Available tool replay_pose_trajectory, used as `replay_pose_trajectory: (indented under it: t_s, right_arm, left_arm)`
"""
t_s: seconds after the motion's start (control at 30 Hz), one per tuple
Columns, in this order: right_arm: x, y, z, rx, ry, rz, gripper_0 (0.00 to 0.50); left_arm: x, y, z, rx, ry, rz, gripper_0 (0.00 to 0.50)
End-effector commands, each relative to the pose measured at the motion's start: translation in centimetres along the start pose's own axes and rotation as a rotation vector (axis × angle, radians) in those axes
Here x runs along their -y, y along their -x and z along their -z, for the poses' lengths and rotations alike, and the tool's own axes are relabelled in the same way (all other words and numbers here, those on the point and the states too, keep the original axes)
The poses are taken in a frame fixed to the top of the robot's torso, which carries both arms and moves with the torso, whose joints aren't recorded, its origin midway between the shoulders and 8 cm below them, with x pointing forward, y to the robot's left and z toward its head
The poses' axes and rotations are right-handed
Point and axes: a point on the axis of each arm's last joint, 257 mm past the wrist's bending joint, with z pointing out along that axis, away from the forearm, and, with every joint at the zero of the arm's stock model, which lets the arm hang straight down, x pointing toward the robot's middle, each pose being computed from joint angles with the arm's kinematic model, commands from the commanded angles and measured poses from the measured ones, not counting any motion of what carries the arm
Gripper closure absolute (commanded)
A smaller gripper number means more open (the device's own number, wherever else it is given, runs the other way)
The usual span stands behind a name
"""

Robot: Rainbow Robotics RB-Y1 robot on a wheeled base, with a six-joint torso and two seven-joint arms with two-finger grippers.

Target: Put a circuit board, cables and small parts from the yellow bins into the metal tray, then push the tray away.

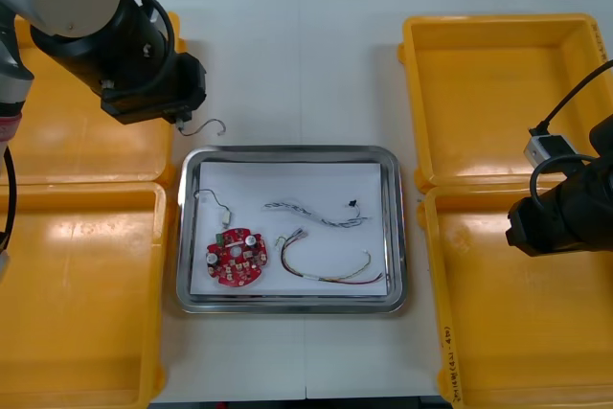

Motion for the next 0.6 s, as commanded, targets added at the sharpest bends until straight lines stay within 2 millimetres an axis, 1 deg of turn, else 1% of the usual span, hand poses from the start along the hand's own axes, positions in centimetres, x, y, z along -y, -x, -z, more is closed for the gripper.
replay_pose_trajectory:
  t_s: [0.03, 0.13, 0.2, 0.27, 0.43, 0.53, 0.6]
  right_arm:
    - [-0.2, 0.4, 0.8, 0.032, 0.015, -0.051, 0.0]
    - [-0.2, 0.4, 0.8, 0.032, 0.014, -0.052, 0.0]
    - [-0.2, 0.4, 0.8, 0.032, 0.014, -0.049, 0.0]
    - [-0.1, 0.4, 0.8, 0.033, 0.012, -0.046, 0.0]
    - [0.0, 0.4, 0.8, 0.035, 0.009, -0.046, 0.0]
    - [0.0, 0.4, 0.8, 0.035, 0.009, -0.046, 0.0]
    - [0.0, 0.4, 0.8, 0.035, 0.009, -0.046, 0.0]
  left_arm:
    - [3.8, -0.5, 0.3, 0.027, -0.005, 0.02, 0.5]
    - [4.8, -1.4, -0.7, 0.019, 0.0, 0.012, 0.5]
    - [5.4, -2.2, -1.8, 0.011, 0.004, 0.01, 0.5]
    - [5.5, -2.9, -2.6, 0.002, 0.007, 0.016, 0.5]
    - [5.4, -4.6, -4.7, -0.015, 0.029, 0.029, 0.5]
    - [4.7, -6.2, -6.3, -0.041, 0.065, 0.01, 0.5]
    - [4.6, -6.6, -6.9, -0.043, 0.075, 0.005, 0.5]
